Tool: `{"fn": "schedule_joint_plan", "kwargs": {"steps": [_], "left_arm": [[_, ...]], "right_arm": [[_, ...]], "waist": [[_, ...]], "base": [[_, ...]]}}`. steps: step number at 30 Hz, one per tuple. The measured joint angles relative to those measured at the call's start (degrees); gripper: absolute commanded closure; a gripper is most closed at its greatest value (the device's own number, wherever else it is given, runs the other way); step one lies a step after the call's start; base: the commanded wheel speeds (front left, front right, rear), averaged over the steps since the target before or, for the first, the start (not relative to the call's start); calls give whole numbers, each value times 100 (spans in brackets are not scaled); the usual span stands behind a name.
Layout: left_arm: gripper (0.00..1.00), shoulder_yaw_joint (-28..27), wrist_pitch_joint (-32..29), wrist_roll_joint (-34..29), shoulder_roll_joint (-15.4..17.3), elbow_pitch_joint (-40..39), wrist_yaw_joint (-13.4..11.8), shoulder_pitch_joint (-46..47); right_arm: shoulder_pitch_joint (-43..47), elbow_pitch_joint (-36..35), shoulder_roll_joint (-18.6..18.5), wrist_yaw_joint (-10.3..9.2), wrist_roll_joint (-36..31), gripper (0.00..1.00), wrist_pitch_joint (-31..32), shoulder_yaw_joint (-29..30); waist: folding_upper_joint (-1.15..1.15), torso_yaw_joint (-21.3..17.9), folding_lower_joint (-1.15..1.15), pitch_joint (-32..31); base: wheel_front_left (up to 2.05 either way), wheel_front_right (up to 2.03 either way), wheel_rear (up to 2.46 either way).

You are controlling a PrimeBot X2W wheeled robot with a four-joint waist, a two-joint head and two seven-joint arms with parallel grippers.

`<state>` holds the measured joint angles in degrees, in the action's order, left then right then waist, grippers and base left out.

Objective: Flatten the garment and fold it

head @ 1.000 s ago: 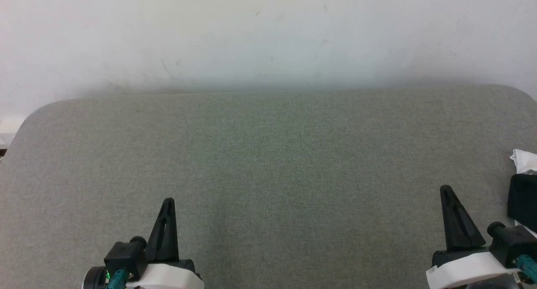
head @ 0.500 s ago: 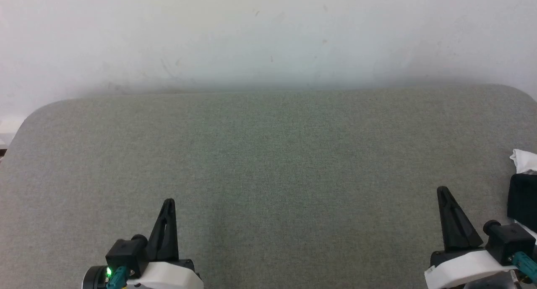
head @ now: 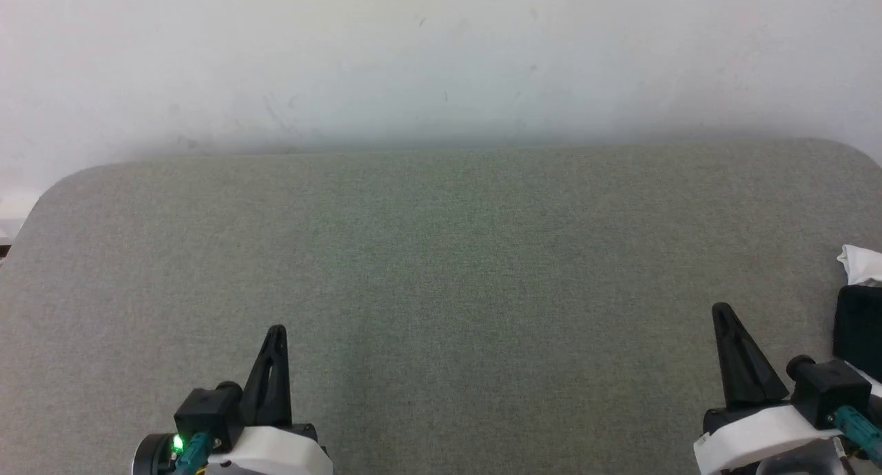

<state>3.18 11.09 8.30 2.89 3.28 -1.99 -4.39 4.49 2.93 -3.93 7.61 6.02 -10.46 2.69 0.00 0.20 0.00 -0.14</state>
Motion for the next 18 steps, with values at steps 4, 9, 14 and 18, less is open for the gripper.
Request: {"fn": "schedule_joint_plan", "kwargs": {"steps": [4, 9, 14, 18], "left_arm": [[100, -12, -53, -67, 0, -13, 1, 12], [100, -27, -111, -107, 0, -29, 42, 39], [100, -45, -158, -145, 0, -42, 43, 46], [100, -56, -208, -181, 0, -52, 44, 54]], "right_arm": [[-14, -9, 8, 0, -12, 100, 55, -12], [-21, -20, 16, 0, -52, 100, 104, -31], [-72, -33, 20, 0, -64, 100, 168, -44], [-73, -37, 23, 0, -102, 100, 198, -58]], "waist": [[0, -1, 0, 1], [0, -2, 0, 1], [0, -3, 0, 2], [0, -4, 0, 3]], "base": [[0, 0, 0], [0, 0, 0], [0, 0, 0], [0, 0, 0]]}}
